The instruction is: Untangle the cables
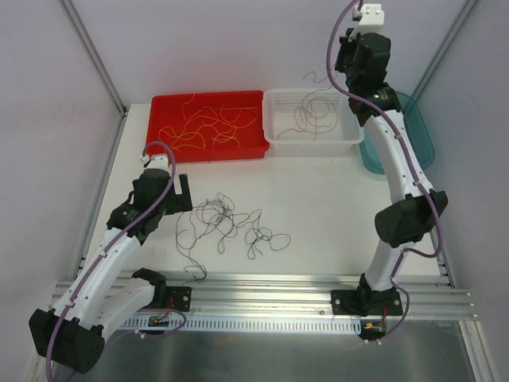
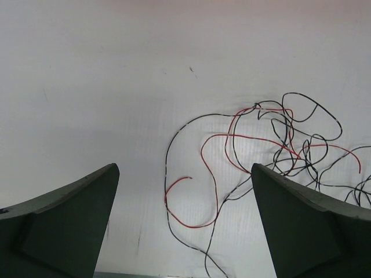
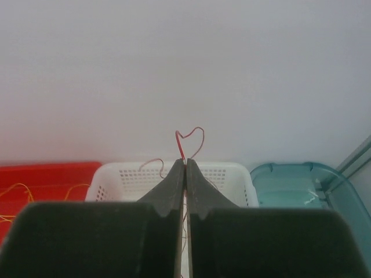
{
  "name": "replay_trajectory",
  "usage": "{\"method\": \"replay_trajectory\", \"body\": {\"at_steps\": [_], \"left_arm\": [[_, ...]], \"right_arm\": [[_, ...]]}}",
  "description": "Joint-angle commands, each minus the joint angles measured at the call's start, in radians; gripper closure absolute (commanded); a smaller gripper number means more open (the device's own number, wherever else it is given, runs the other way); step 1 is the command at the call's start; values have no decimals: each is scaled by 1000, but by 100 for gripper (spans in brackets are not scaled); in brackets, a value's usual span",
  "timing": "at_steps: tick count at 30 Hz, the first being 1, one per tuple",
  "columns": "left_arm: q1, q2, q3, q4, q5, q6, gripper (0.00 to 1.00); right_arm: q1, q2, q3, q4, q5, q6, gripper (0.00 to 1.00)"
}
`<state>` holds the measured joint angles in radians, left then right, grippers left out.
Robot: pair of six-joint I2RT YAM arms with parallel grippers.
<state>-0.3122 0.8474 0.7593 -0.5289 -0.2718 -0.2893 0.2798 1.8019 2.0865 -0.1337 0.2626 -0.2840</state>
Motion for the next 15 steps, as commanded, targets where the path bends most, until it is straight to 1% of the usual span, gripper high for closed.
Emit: {"method": "replay_trajectory", "body": {"at_steps": [1, 3, 5, 6, 8, 9, 11, 12, 13, 15], "left_arm": [[12, -16, 8, 37, -72, 35, 1], [12, -5, 8, 36, -83, 42, 1], [12, -4, 5, 35, -81, 47, 1], [10, -4, 3, 35, -81, 47, 1], [12, -1, 3, 35, -79, 47, 1], [12, 4, 3, 35, -73, 45, 1], [12, 13, 6, 33, -61, 48, 1], [12, 21, 6, 33, -55, 49, 1], [12, 21, 9, 33, -53, 50, 1], [12, 21, 8, 33, -52, 50, 1]], "right_arm": [[-13, 109, 20, 69, 1, -32, 99], [-14, 134, -18, 63, 15, -26, 99], [-13, 148, -112, 77, 39, -9, 95], [-14, 148, -144, 86, 49, -1, 86], [-17, 148, -209, 89, 53, 20, 75], [-21, 151, -215, 80, 47, 28, 60], [-27, 169, -186, 4, 36, 34, 46], [-28, 169, -175, -27, 40, 35, 36], [-28, 166, -169, -77, 44, 36, 33], [-27, 122, -174, -119, 32, 42, 27]]}}
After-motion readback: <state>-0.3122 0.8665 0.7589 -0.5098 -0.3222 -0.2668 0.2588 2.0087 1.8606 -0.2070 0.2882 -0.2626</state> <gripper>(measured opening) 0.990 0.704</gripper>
